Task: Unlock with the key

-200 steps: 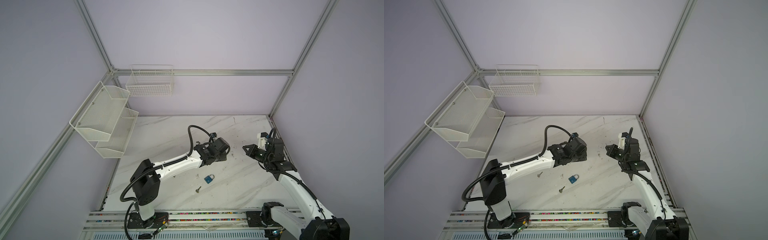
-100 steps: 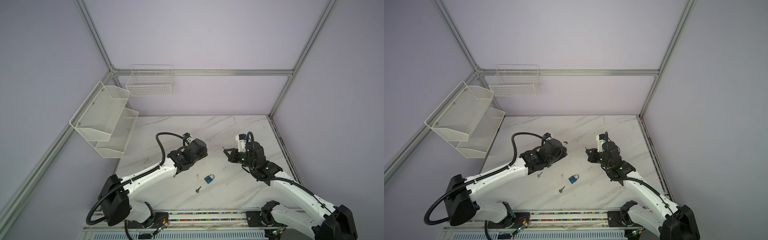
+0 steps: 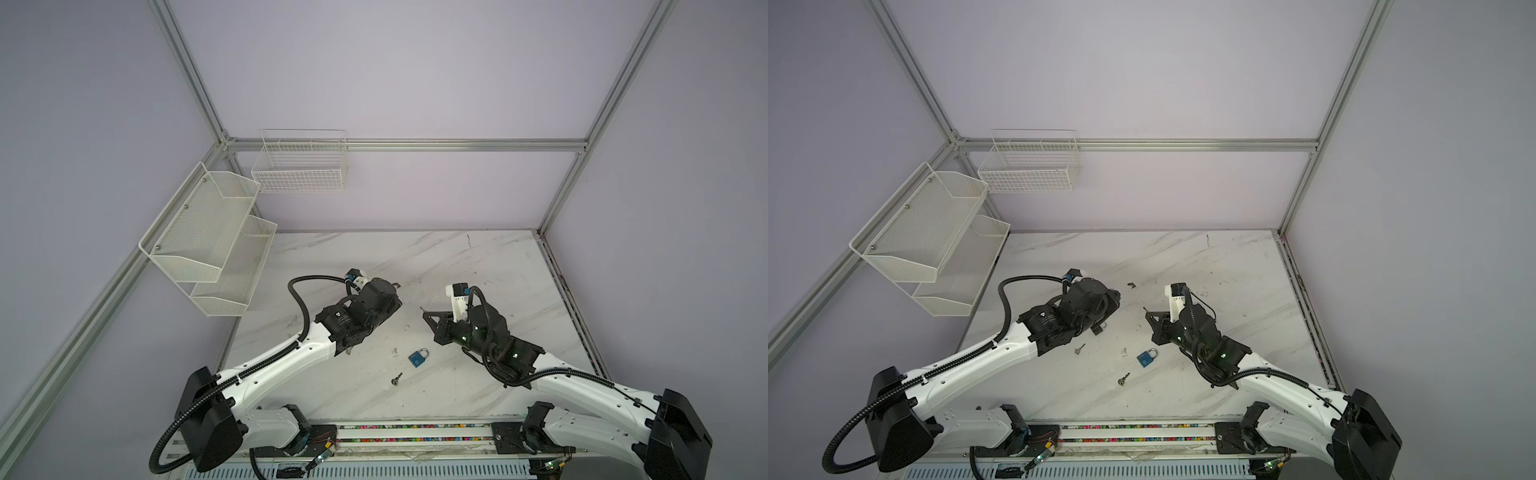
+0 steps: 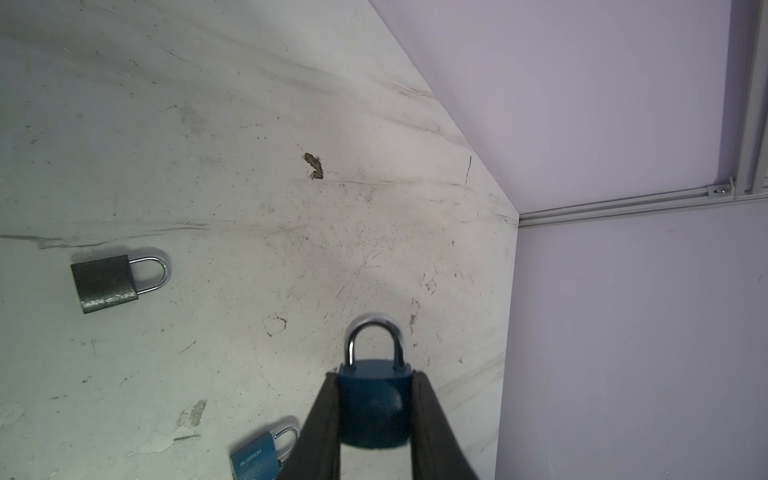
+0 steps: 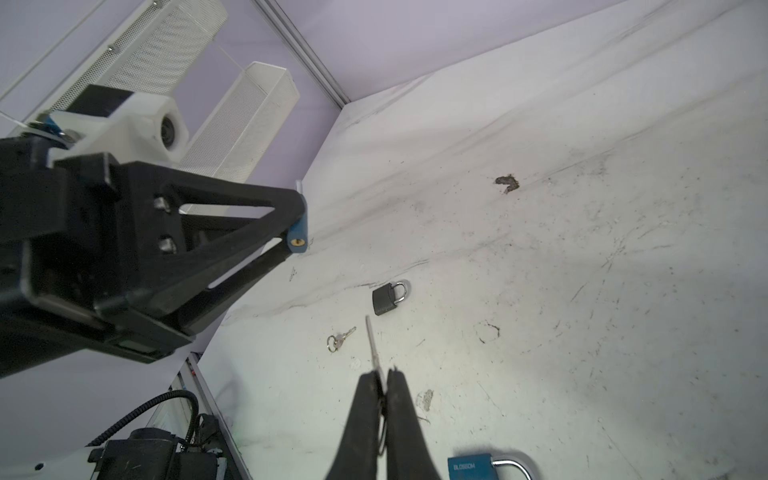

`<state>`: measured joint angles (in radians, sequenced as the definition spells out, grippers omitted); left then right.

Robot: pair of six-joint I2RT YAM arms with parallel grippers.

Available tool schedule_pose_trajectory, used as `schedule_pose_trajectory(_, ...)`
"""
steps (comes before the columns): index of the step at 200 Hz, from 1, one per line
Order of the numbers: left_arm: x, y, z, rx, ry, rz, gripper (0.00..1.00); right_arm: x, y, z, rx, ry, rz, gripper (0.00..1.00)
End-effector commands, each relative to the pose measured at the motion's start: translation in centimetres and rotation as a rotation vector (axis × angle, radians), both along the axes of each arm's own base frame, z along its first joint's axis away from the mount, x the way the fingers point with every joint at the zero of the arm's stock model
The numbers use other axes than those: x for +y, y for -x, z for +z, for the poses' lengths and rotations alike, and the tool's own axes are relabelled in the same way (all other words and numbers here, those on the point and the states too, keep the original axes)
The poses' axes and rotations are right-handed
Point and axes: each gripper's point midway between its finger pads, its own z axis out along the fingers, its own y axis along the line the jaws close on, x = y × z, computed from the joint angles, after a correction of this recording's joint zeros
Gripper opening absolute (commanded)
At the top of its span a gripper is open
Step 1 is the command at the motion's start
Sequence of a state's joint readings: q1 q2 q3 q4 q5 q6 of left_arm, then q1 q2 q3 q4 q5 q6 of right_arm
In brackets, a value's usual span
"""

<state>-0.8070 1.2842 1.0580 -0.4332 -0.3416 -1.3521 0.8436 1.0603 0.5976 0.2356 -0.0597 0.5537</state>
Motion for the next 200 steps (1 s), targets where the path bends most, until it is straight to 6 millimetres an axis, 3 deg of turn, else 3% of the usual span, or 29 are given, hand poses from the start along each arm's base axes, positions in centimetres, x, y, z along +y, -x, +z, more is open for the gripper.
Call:
schedule_pose_trajectory(1, 0.2, 0.1, 0.4, -0.006, 0.062, 0.026, 0.00, 1.5, -0.1, 2.2, -0.093, -0.055, 0.009, 0.00)
schedule_pose_trajectory(92, -0.6, 0.0, 0.5, 0.015, 0.081, 0.015, 0.00, 6.0, -0.8, 2.0, -0.049, -0.106, 0.030, 0.00)
schedule_pose_trajectory(142, -0.8, 0.0, 0.5, 0.015, 0.055, 0.011, 0.00, 6.6, -1.3, 2.2, -0.034, -0.135, 0.019, 0.00)
schedule_pose_trajectory(200, -0.7, 0.0, 0.6, 0.005, 0.053, 0.020, 0.00, 6.9, -1.6, 1.1, 0.004, -0.126, 0.004, 0.00)
